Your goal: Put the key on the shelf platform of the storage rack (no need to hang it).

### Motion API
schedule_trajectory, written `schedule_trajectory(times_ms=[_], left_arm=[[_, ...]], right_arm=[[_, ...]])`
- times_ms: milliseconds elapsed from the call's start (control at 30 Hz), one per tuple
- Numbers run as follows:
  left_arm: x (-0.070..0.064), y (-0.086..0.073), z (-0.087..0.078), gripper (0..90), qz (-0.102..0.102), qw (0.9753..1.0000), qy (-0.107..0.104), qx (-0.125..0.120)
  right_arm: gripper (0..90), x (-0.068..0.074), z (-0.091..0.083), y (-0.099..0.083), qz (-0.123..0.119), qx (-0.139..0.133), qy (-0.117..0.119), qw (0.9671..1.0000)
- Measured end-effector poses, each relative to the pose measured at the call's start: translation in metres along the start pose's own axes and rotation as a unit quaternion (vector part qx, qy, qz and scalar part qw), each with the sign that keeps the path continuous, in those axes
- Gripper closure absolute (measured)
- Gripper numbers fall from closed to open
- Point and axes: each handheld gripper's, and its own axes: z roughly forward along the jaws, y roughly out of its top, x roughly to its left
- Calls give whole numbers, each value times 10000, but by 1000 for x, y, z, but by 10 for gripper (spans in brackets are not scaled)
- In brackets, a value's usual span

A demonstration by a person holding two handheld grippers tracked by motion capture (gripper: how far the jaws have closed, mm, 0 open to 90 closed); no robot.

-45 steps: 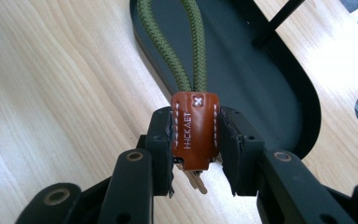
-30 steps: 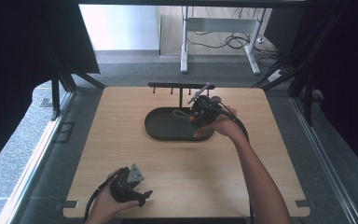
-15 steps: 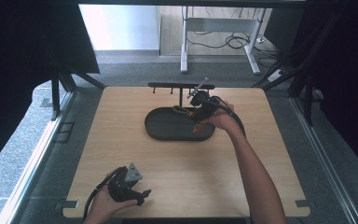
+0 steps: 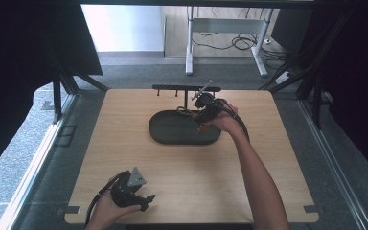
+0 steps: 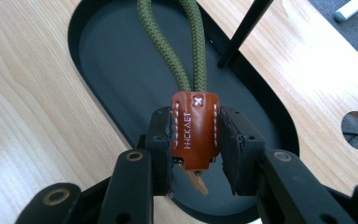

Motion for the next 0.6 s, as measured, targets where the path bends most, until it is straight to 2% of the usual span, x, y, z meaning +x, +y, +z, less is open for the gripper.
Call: schedule_trajectory(times_ms=[300,467,600], left_arm=[[1,-1,2,194,29,10000,20,54],[1,-1,2,194,18,10000,24,44],[1,-1,3,194,27,10000,26,66]], right_arm=[[667,-1,20,-9,7,41,9,10000],[664,1,31,-16,-64,50,-3,10000],[663,3,39,-20,-198,89,-100,9997]])
